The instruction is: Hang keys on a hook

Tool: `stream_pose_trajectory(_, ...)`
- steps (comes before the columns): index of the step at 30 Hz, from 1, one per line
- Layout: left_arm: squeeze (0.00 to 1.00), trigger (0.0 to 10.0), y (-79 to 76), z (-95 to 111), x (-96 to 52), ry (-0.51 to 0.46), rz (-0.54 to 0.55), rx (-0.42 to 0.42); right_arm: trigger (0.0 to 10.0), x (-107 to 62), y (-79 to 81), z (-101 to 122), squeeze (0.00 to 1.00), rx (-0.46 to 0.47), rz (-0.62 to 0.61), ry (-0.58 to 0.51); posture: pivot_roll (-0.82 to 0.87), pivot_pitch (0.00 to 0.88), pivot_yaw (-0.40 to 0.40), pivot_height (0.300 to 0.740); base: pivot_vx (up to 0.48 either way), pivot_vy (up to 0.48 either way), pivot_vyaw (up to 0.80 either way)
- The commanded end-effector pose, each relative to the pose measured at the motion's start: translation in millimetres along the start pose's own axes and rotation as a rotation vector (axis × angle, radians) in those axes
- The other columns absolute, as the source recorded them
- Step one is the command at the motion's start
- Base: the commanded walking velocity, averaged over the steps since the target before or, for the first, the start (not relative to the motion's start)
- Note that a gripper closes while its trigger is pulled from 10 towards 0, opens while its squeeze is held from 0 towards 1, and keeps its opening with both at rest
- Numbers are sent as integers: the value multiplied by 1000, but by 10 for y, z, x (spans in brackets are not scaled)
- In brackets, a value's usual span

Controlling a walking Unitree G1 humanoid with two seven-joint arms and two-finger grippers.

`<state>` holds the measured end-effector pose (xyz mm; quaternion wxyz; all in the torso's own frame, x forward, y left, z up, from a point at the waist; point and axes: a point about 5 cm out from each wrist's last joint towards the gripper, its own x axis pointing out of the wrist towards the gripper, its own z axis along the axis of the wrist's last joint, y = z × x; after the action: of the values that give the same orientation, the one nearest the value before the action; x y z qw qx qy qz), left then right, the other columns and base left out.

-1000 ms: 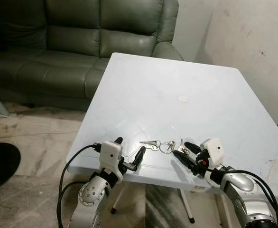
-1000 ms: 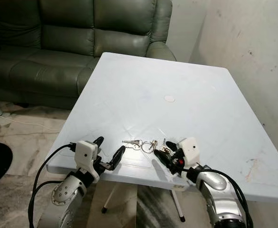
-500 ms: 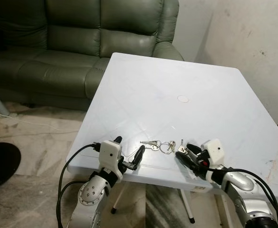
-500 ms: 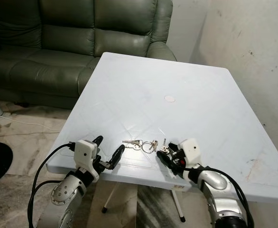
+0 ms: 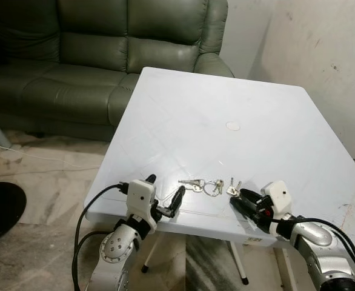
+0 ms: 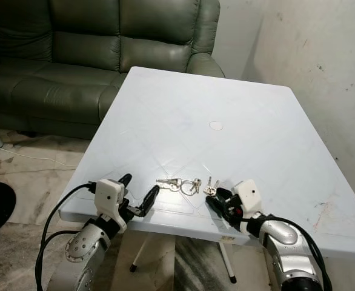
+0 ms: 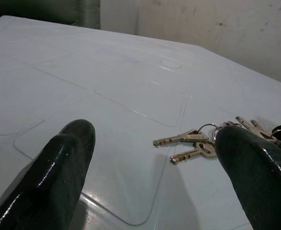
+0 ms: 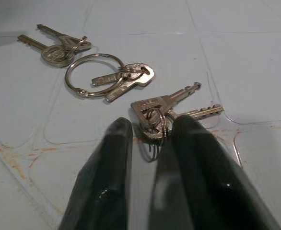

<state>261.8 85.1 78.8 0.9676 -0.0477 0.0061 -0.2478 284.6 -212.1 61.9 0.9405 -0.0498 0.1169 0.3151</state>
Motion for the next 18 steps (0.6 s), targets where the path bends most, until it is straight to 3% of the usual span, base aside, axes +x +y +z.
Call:
stream_pose_trajectory(1,0,10000,-36,17,8,-1,-12,3,5725,-15,-43,11,0,-4,-10,0,44,50,-109,740,0,0,0)
stream_pose_trajectory(2,0,10000,-36,18,7,-1,-11,3,9608,-14,-47,8,0,-4,-15,3,44,50,-109,740,0,0,0)
stream_pose_trajectory(3,0,10000,-36,17,7,0,-11,3,7843,-13,-33,14,0,0,-2,-9,44,50,-109,740,0,0,0)
stream_pose_trajectory(4,0,10000,-35,18,9,0,-11,3,5255,-12,-33,14,0,0,-2,-11,44,49,-108,740,0,0,0)
stream_pose_trajectory(5,0,10000,-35,18,9,0,-11,3,5255,-12,-33,14,0,0,-2,-11,44,49,-108,740,0,0,0)
stream_pose_trajectory(6,0,10000,-35,18,10,0,-11,4,5922,-11,-42,9,0,-2,-12,-4,44,49,-108,740,0,0,0)
stream_pose_trajectory(7,0,10000,-34,19,11,0,-11,3,4353,-10,-45,6,0,-2,-14,-2,44,48,-108,740,0,0,0)
stream_pose_trajectory(9,0,10000,-33,19,13,0,-12,2,5647,-12,-52,0,0,-3,-22,1,44,48,-108,740,0,0,0)
stream_pose_trajectory(10,0,10000,-33,19,14,1,-12,3,0,-16,-46,9,0,0,-12,-14,43,49,-108,740,0,0,0)
stream_pose_trajectory(15,0,10000,-35,20,19,1,-13,2,0,-30,-81,0,0,-13,-32,1,43,47,-109,740,0,0,0)
stream_pose_trajectory(16,0,10000,-37,21,20,0,-14,2,2706,-31,-81,2,0,-6,-28,-4,43,46,-109,740,0,0,0)
stream_pose_trajectory(17,0,10000,-38,20,21,1,-13,2,0,-36,-79,10,0,-6,-18,-11,43,46,-109,740,0,0,0)
stream_pose_trajectory(18,0,10000,-37,21,22,0,-13,1,0,-35,-82,8,0,-9,-22,-6,44,44,-109,740,0,0,0)
